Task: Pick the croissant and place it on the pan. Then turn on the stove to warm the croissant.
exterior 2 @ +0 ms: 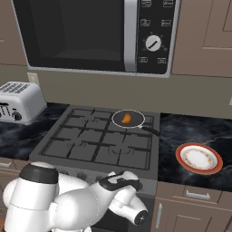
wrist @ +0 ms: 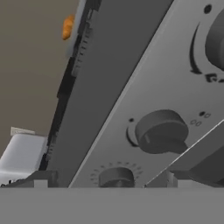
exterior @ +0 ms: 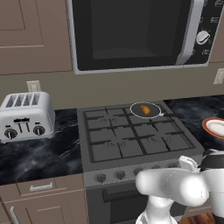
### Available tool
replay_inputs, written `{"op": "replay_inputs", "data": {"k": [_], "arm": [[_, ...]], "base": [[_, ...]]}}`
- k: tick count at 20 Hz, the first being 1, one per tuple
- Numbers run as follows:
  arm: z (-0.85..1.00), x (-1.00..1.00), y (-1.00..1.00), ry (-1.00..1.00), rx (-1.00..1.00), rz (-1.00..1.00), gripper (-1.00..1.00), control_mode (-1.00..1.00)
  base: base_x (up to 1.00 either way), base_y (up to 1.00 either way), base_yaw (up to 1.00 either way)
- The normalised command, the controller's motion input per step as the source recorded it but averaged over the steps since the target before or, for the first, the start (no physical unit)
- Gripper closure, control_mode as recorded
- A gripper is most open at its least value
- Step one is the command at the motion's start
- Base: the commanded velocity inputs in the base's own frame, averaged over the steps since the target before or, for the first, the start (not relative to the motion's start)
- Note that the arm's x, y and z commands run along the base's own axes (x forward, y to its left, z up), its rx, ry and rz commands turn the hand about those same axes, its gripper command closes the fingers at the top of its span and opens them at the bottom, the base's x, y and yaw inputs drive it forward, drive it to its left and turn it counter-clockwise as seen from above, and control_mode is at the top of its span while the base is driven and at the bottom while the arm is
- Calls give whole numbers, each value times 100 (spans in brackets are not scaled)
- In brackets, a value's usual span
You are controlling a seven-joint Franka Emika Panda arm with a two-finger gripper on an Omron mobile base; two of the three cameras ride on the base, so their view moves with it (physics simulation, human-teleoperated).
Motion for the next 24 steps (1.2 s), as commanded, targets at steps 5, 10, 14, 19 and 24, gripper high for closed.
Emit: {"op": "replay_inputs", "data": {"k": [5,10,14,19,24], "arm": [[-8,16,-1,-4,0,0,-100,-100],[-12,20,0,0,0,0,-100,-100],[-20,9,-7,0,0,0,-100,-100],[-20,6,-12,0,0,0,-100,-100],[-15,11,-14,0,0,0,-100,-100]], "base": [[0,0,0],[0,0,0],[0,0,0],[0,0,0],[0,0,0]]}}
